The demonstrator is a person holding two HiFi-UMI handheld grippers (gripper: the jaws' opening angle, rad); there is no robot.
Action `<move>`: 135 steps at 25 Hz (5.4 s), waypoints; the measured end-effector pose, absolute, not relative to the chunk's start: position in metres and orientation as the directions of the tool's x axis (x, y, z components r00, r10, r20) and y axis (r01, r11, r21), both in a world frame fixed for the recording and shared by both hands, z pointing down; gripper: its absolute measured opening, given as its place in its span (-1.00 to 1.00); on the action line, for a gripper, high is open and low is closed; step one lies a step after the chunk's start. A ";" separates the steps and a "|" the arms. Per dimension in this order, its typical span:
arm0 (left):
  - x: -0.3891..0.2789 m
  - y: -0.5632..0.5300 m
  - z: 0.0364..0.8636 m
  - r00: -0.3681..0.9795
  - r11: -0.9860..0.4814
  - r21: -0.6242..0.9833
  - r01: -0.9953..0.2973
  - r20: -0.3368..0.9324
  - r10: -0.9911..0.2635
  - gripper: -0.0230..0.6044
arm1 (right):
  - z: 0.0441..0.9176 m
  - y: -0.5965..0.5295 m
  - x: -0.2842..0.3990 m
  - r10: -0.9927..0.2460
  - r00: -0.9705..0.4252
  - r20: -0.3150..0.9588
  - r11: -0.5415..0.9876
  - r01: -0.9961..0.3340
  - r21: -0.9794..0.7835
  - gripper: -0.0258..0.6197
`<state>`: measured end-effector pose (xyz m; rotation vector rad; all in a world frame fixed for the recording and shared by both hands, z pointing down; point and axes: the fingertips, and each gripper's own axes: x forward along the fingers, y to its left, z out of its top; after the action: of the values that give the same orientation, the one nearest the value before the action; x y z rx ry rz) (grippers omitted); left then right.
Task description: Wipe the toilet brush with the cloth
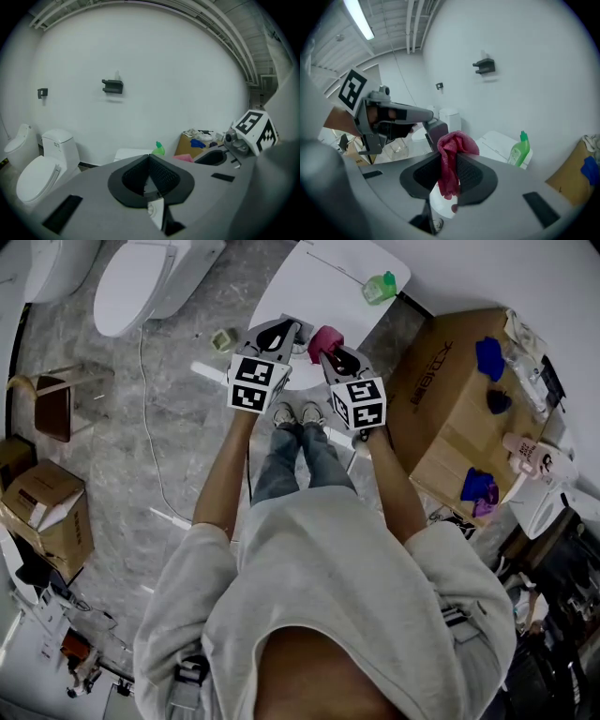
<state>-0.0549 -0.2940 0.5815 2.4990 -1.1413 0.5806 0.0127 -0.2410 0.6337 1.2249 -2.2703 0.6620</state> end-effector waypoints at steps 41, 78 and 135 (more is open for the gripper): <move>-0.057 -0.293 0.582 0.579 -0.597 0.135 -0.791 0.482 -0.658 -0.86 | 0.647 -0.288 0.002 -0.565 -0.549 0.617 0.560 -0.803 -0.203 -0.61; -0.072 -0.285 0.558 0.542 -0.550 0.132 -0.825 0.463 -0.702 -0.87 | 0.655 -0.243 0.052 -0.605 -0.452 0.656 0.412 -0.882 -0.228 -0.61; -0.139 -0.273 0.436 0.427 -0.435 0.014 -0.900 0.219 -0.877 -0.87 | 0.448 -0.268 0.061 -0.870 -0.410 0.276 0.410 -0.910 -0.058 -0.61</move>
<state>-0.1388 -0.2733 0.4357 2.5425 -1.5930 0.2706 0.0611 -0.2684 0.4478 1.5763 -2.4619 0.2952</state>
